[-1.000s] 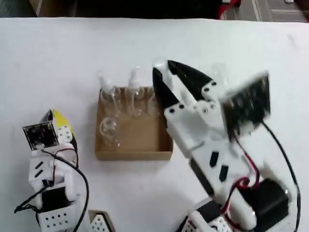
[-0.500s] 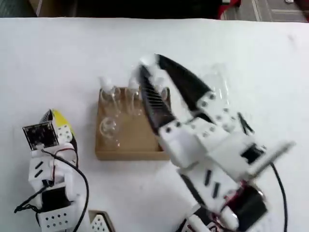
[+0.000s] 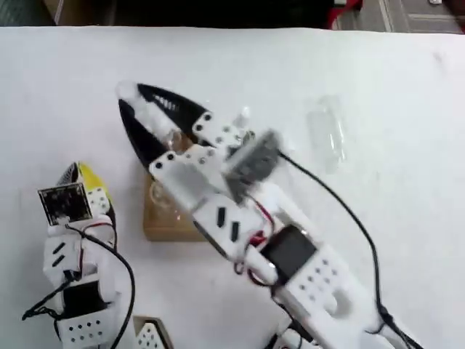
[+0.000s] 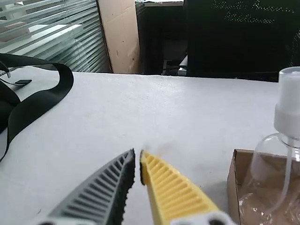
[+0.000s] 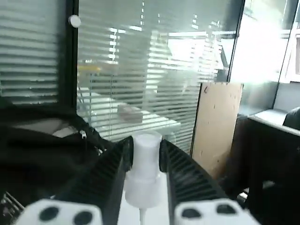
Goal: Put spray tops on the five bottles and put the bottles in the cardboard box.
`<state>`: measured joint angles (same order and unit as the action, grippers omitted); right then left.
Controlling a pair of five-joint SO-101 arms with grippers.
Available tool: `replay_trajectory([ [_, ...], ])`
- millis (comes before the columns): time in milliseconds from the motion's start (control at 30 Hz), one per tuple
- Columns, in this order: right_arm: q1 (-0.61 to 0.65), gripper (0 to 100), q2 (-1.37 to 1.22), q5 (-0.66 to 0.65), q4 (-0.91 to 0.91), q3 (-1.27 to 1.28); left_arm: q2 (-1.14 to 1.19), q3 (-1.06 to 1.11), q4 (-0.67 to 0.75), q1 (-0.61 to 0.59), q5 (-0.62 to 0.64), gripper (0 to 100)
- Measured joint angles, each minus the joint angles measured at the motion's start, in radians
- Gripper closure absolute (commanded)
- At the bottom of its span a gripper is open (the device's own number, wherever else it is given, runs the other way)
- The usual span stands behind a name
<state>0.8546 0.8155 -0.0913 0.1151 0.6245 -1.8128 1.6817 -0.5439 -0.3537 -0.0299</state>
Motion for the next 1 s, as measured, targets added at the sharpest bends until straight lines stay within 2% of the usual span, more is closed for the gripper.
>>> replay_trajectory([
  [333,-0.006,98.2,-0.023,0.0,-0.319,0.269,0.0,0.0,0.0,0.0,0.0,98],
  [667,0.009,98.2,-0.021,0.0,-0.319,0.281,0.0,0.0,0.0,0.0,0.0,98],
  [1000,0.009,98.2,0.078,0.0,-0.207,0.311,0.0,0.0,0.0,0.0,0.0,98],
])
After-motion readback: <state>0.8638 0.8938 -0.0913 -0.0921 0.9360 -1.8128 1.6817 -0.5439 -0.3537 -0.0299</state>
